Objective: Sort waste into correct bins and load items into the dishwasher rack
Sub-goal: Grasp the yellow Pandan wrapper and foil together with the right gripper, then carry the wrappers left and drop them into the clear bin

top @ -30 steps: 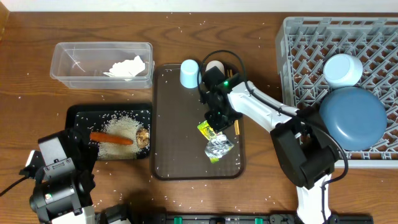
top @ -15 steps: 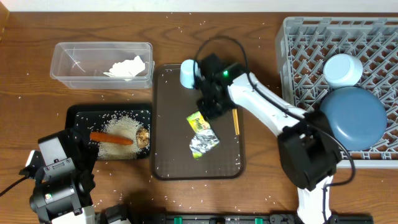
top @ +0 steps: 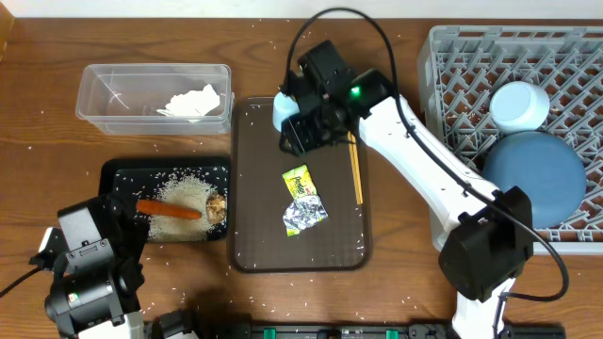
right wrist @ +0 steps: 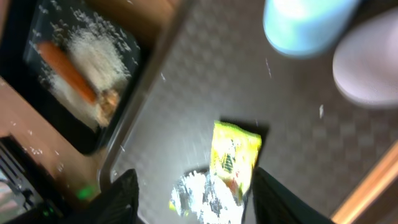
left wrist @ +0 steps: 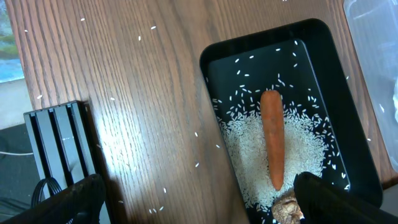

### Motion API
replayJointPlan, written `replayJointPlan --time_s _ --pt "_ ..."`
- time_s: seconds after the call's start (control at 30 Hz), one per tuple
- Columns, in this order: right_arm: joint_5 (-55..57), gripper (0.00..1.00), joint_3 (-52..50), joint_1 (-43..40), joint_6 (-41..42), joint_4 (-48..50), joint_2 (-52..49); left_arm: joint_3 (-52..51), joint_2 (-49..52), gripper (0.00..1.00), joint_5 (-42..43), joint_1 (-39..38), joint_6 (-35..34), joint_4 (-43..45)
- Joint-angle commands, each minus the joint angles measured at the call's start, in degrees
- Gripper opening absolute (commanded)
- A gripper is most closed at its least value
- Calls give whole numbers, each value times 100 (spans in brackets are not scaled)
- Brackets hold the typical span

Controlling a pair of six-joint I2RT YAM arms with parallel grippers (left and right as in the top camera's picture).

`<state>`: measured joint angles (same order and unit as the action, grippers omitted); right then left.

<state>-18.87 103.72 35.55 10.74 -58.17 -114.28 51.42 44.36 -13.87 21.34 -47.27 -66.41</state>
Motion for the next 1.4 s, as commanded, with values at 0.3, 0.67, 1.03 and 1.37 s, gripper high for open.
replayJointPlan --time_s 0.3,0.67,1.03,1.37 --pt "1174 59 -1488 754 1193 138 -210 87 7 98 -48 28 74 -20" --pt "1513 66 -2564 835 1582 1303 -212 87 7 98 -50 28 74 -20" --pt "1141 22 -2859 968 1602 2249 -212 87 7 98 -50 28 74 -20" --pt "1012 1 -2732 920 1668 2271 -160 87 7 98 -48 28 74 -20"
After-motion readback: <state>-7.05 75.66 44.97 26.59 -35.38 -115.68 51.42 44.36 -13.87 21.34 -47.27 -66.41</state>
